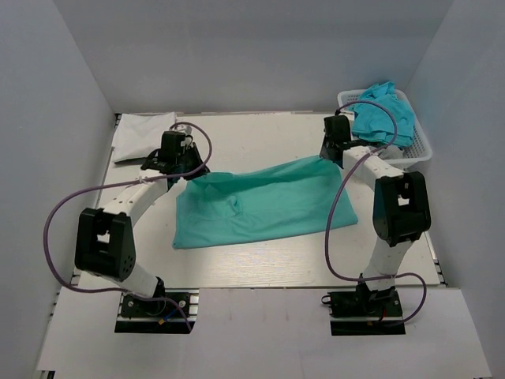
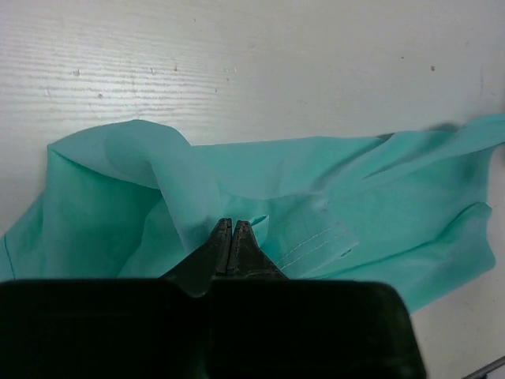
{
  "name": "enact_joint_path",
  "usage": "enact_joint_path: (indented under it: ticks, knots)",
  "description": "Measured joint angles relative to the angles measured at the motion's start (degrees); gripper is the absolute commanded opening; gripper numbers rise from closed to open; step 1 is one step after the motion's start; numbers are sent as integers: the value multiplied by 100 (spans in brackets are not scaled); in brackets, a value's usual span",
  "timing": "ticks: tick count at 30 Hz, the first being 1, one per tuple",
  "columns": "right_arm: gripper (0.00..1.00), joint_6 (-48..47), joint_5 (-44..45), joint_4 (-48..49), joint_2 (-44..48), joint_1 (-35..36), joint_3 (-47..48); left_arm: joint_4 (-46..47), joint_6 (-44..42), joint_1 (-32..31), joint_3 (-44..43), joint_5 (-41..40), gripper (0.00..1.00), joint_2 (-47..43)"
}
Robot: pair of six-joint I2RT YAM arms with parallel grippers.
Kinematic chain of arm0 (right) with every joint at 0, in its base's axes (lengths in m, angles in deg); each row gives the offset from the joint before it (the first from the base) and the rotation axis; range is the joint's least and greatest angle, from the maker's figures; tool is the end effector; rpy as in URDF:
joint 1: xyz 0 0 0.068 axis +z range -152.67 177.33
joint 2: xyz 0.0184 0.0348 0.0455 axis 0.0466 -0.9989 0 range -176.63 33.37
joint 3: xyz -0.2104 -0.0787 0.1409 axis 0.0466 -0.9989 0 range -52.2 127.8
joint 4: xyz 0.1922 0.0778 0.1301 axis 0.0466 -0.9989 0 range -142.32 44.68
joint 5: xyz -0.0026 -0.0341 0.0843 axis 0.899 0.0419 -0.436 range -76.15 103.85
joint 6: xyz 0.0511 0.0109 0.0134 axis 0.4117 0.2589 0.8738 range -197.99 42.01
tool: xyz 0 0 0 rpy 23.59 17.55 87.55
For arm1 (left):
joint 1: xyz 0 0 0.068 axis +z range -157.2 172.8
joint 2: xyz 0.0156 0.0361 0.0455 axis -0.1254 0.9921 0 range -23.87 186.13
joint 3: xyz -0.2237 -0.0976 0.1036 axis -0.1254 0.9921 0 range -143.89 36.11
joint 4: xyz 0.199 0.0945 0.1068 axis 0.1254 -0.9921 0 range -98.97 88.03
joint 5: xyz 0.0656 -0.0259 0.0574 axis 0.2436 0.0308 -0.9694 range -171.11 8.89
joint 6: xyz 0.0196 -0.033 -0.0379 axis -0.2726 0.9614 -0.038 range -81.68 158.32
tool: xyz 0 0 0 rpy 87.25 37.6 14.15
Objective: Fold and stack the t-shirts
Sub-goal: Grap the side of the flattened tshirt furthest away from the robot with both arms, then fold the other side of the tshirt into a rectangle
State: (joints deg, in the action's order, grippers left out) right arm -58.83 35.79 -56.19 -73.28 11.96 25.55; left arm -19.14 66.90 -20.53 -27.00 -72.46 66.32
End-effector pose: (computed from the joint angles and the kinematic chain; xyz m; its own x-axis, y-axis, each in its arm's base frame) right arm 0.3938 0.0890 0.2331 -0.5704 0.1658 -0.8045 0.2442 0.9694 0.0266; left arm 0.3186 -0.0810 0.2433 -0.7553 -0.3072 -0.5789 -0.0327 0.8999 -0.4348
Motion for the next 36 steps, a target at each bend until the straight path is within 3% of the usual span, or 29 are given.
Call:
enact_joint_path:
  ticks: [10,20,21,23,24,25,26,28,29,30,31,32,36]
  knots:
    - [0,122,-111,168,538,0,-861,219,654,-136,1672,361,0,-1429]
    - [0,254,-203,229,863,0,-1416,177,1043,-402,2658,577,0,-1773]
    - [0,271,-212,225,927,0,-1517,144,1051,-424,2686,568,4,-1766]
    - [8,297,-212,199,1049,0,-1707,24,1073,-457,2686,533,24,-1700]
    - [8,341,-203,186,1108,0,-1803,-70,1095,-479,2675,503,28,-1648]
    - [19,363,-186,166,1169,0,-1899,-184,1113,-492,2667,468,44,-1587]
    - [29,422,-164,173,1241,0,-2028,-328,1106,-496,2656,415,52,-1528]
    - [49,538,-90,136,1443,0,-2352,-686,1145,-505,2645,321,78,-1458]
    - [50,616,-46,87,1545,-4,-2500,-892,1130,-509,2625,260,93,-1449]
    - [52,651,24,26,1687,-7,-2656,-1143,1130,-509,2581,184,100,-1449]
    - [75,715,118,-85,1860,-7,-2809,-1464,1209,-509,2490,68,100,-1453]
    - [89,798,212,-223,2000,-11,-2885,-1602,1185,-509,2437,22,100,-1460]
    - [90,896,527,-579,2483,-37,-2966,-2350,1191,-509,1976,-306,100,-1541]
